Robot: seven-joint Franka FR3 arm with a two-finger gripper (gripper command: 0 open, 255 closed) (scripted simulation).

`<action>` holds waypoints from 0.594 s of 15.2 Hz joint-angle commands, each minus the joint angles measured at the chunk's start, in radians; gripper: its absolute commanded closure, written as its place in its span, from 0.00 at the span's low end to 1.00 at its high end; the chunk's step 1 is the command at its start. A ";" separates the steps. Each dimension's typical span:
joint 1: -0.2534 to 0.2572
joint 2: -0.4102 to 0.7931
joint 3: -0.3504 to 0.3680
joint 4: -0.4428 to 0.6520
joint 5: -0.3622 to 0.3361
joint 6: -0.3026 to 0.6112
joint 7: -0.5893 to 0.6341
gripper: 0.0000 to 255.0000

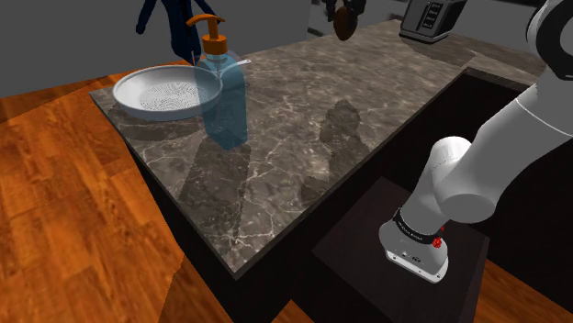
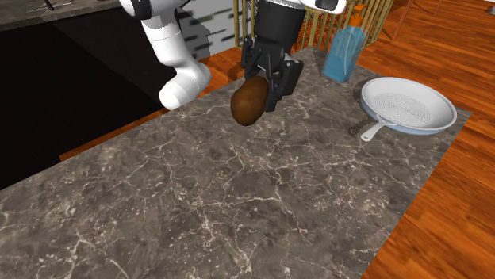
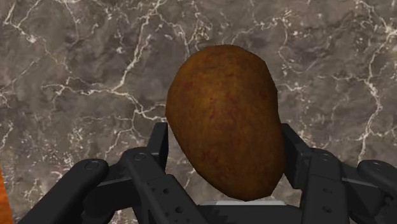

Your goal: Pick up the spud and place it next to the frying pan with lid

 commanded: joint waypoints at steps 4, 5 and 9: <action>0.044 0.013 0.078 0.018 0.023 -0.044 0.118 1.00; 0.054 0.019 0.093 0.025 0.028 -0.053 0.142 1.00; 0.091 0.053 0.153 0.065 0.051 -0.088 0.235 1.00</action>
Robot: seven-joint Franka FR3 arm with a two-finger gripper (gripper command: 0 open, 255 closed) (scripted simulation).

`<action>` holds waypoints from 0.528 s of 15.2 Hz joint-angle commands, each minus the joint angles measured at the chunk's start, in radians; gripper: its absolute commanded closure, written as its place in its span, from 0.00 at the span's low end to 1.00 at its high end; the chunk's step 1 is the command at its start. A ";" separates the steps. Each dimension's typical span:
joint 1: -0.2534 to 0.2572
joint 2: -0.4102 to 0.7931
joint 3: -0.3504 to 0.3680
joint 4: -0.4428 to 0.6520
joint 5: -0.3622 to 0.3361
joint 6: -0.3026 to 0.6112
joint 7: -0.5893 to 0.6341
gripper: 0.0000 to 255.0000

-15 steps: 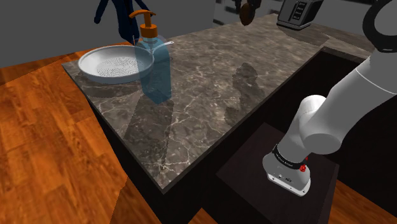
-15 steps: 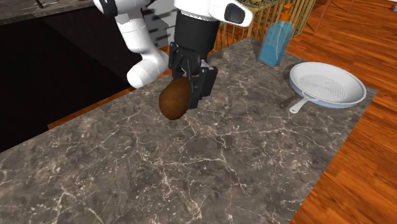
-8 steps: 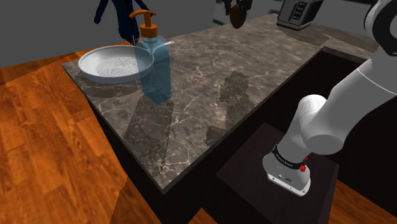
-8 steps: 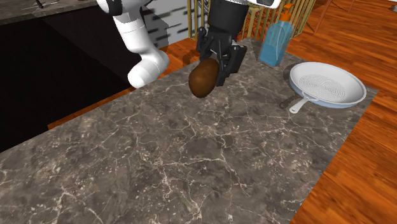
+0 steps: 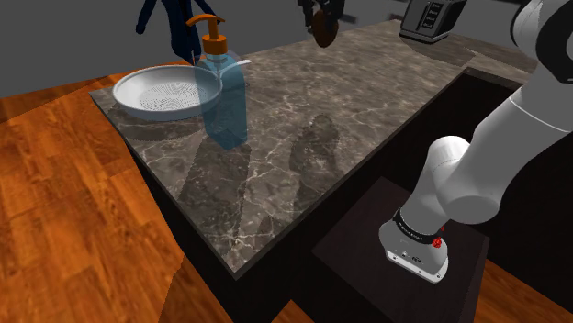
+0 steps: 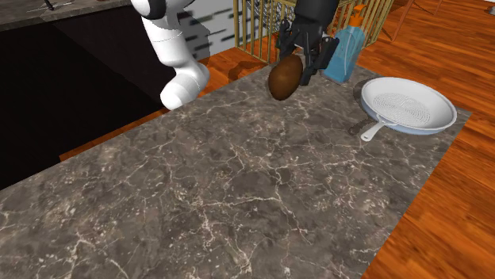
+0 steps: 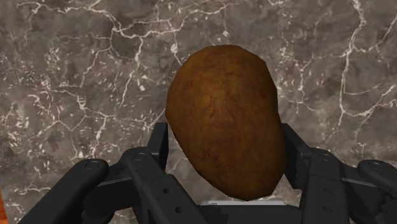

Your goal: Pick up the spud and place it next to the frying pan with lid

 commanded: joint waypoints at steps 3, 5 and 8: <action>0.041 0.045 0.061 0.053 0.023 -0.038 0.100 1.00; 0.041 0.029 0.060 0.007 0.024 -0.008 0.109 1.00; 0.041 0.008 0.059 -0.058 0.026 0.035 0.121 1.00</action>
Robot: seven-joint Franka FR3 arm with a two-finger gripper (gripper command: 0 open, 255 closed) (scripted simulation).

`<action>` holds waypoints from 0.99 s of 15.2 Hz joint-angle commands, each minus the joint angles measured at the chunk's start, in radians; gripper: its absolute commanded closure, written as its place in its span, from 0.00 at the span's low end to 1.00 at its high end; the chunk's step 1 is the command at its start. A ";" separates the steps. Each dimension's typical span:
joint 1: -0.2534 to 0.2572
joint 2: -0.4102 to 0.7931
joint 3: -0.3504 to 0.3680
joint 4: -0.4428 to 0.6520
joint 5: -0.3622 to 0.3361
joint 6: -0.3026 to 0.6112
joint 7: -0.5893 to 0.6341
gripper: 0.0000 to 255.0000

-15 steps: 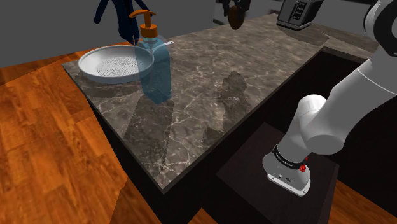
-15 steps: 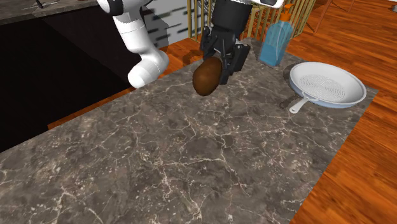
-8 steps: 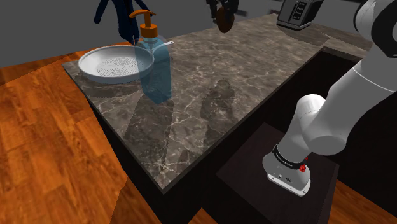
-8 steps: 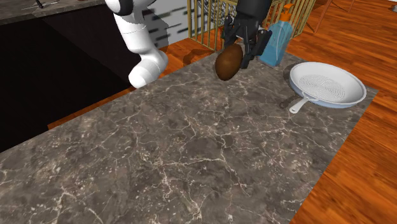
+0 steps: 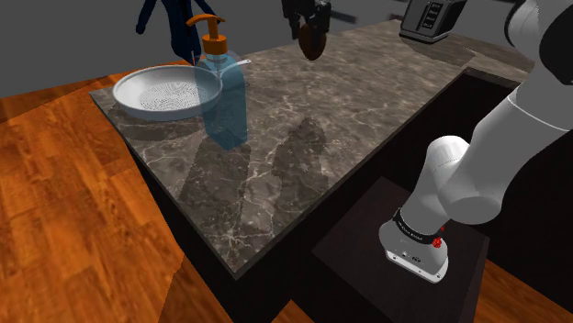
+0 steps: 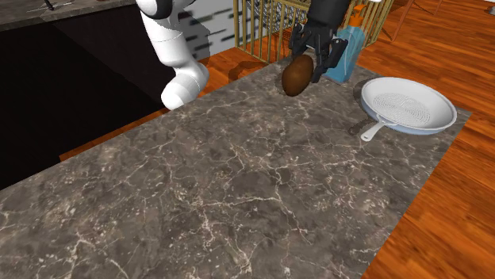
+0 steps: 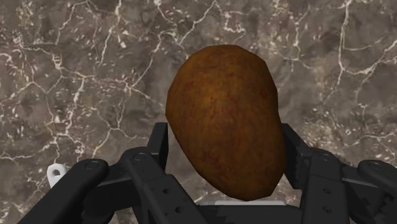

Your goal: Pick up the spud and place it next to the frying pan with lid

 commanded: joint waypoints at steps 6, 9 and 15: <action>-0.001 -0.039 -0.004 -0.139 0.002 0.097 0.025 1.00; -0.001 -0.052 -0.005 -0.194 0.002 0.138 0.036 1.00; -0.002 -0.072 -0.009 -0.295 0.001 0.217 0.056 1.00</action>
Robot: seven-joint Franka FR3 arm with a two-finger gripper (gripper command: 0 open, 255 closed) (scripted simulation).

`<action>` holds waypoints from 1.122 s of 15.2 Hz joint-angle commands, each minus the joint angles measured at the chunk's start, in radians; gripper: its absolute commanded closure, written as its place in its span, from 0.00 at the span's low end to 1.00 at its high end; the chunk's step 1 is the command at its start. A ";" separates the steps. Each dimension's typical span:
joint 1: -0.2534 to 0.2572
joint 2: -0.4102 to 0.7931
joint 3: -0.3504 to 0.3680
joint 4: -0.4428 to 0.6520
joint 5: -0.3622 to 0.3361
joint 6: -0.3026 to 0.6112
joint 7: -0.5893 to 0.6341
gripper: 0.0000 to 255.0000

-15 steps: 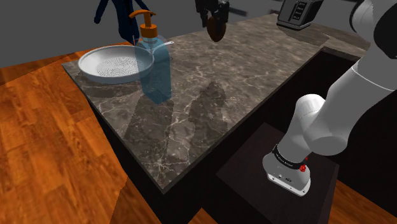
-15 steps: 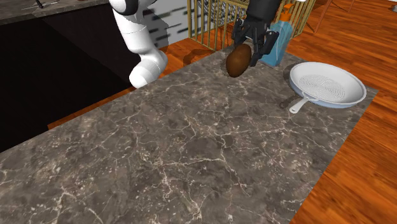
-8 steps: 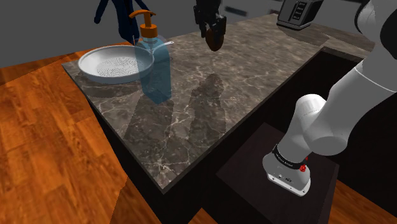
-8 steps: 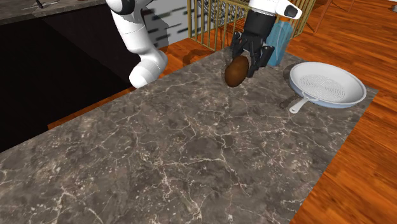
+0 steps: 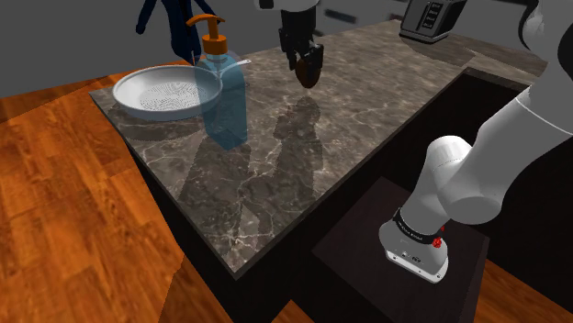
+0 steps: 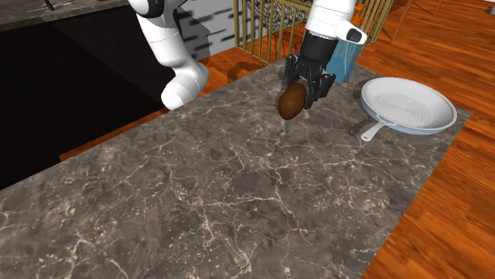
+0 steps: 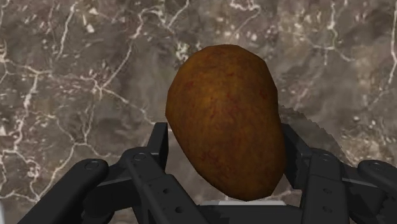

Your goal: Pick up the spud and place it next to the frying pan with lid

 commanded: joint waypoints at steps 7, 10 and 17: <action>-0.002 -0.009 -0.003 -0.084 -0.001 0.074 0.018 1.00; -0.002 -0.009 -0.003 -0.084 -0.001 0.074 0.018 1.00; -0.003 -0.009 -0.003 -0.085 -0.001 0.075 0.017 0.00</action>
